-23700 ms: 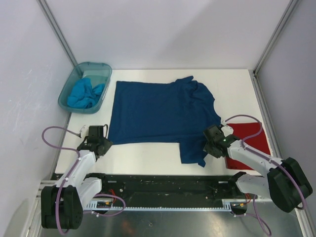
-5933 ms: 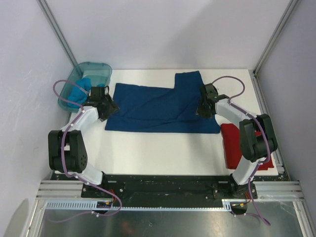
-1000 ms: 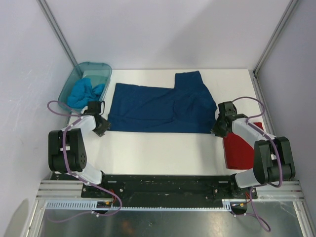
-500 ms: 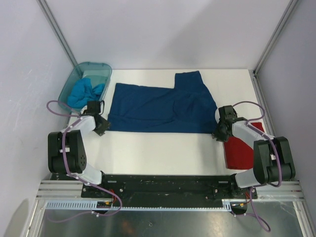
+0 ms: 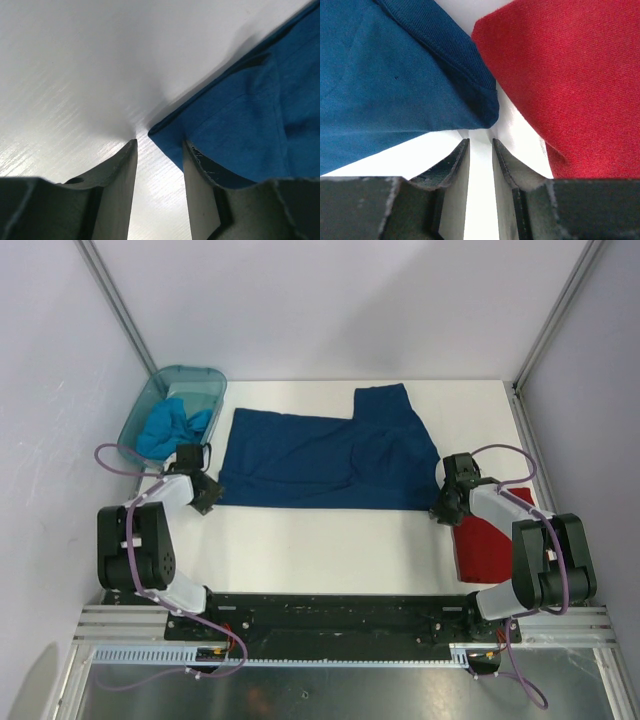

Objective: Fold and stack the t-shirts
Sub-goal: Fold the flattened tshirt in 1/3 of the way

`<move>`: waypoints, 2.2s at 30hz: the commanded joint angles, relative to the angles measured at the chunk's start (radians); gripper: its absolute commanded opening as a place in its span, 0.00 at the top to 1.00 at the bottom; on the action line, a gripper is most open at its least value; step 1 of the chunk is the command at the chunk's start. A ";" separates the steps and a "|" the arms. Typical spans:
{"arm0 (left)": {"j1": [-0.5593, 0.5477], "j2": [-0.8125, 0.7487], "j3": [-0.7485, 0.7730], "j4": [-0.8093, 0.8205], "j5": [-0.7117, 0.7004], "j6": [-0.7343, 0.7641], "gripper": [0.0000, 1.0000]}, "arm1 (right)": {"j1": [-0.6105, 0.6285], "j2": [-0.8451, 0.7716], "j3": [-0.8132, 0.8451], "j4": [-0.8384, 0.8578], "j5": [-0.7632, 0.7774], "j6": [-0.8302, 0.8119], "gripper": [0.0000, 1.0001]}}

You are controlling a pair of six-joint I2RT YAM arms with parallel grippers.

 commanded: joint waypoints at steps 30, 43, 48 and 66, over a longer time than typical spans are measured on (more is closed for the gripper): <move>0.011 0.053 0.045 0.016 -0.108 0.013 1.00 | 0.008 -0.074 -0.004 0.065 0.095 0.010 0.56; 0.012 0.048 0.042 0.015 -0.103 0.020 1.00 | 0.009 0.037 0.002 0.133 0.141 0.010 0.57; 0.013 0.039 0.040 0.014 -0.113 0.023 1.00 | 0.006 0.038 0.006 0.140 0.163 0.008 0.57; 0.013 -0.017 0.023 -0.030 -0.166 0.041 1.00 | -0.004 0.034 0.097 0.004 0.140 0.009 1.00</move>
